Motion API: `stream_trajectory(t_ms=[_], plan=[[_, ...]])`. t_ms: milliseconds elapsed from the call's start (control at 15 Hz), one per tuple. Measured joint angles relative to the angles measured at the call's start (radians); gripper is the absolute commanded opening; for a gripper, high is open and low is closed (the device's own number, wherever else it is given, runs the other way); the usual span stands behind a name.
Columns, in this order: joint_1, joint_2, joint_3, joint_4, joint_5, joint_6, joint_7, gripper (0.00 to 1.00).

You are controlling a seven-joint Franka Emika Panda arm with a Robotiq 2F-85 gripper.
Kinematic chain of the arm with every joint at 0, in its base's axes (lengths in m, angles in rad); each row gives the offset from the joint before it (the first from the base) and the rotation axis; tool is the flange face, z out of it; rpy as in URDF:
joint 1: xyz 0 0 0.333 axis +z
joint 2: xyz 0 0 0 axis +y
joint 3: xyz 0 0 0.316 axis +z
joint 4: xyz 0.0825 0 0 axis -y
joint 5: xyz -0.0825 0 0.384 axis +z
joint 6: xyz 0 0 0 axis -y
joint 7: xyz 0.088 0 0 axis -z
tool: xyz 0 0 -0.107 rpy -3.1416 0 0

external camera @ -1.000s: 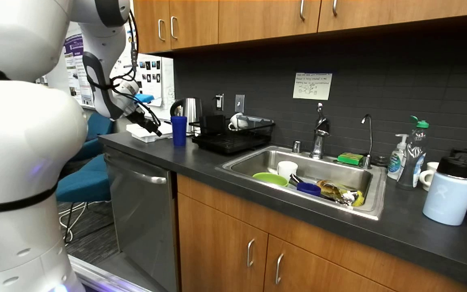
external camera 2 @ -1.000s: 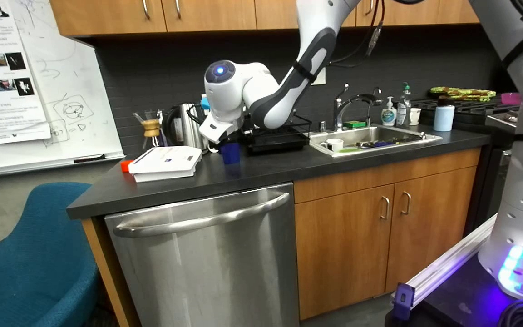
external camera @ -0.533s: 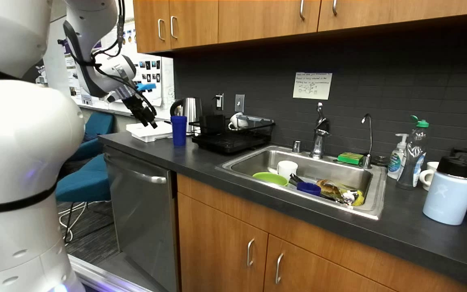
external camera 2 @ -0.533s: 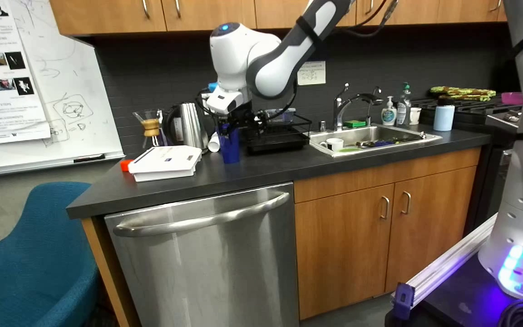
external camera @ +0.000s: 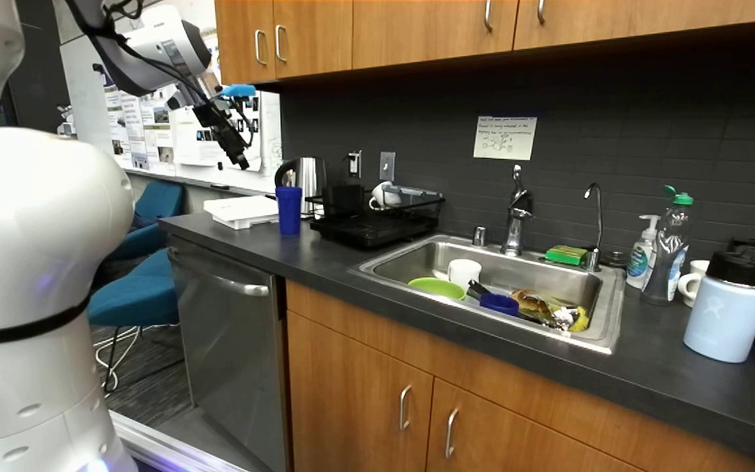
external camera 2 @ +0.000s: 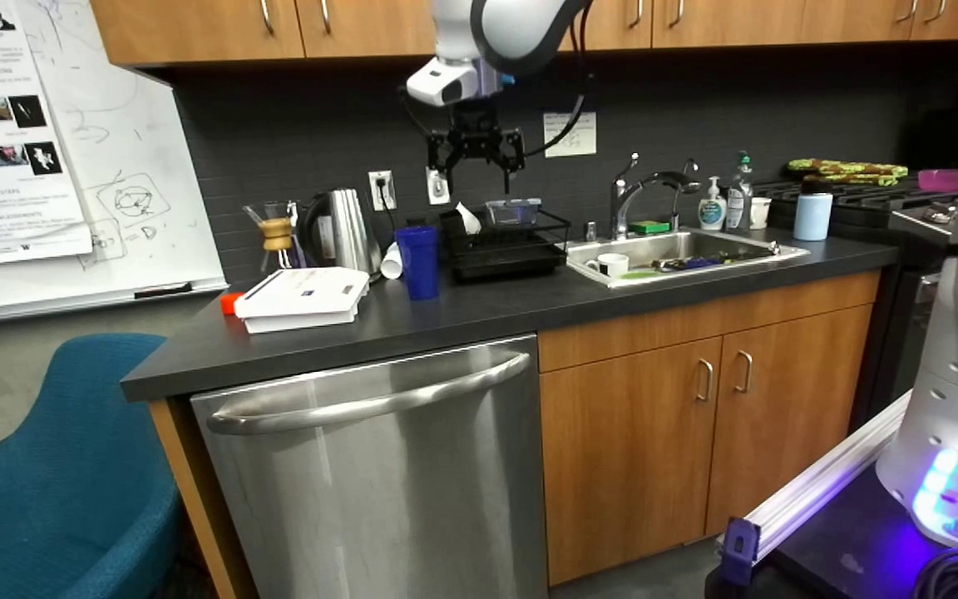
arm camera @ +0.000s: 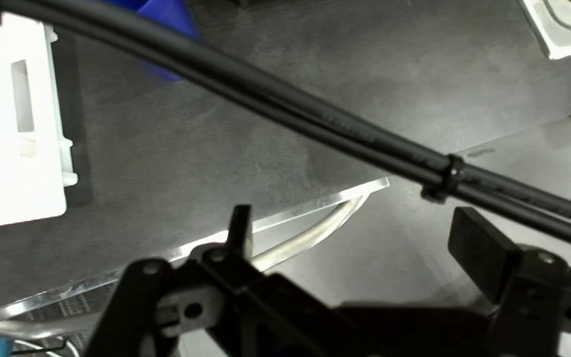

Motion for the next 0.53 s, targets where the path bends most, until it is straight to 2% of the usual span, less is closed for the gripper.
stream_trajectory(t_ms=[200, 400, 533], plan=[[0.001, -0.07, -0.015, -0.035, 0.126, -0.004, 0.018, 1.0], [0.001, -0.092, -0.021, -0.053, 0.148, -0.003, 0.122, 1.0], [0.001, -0.091, -0.022, -0.058, 0.148, -0.002, 0.147, 1.0]])
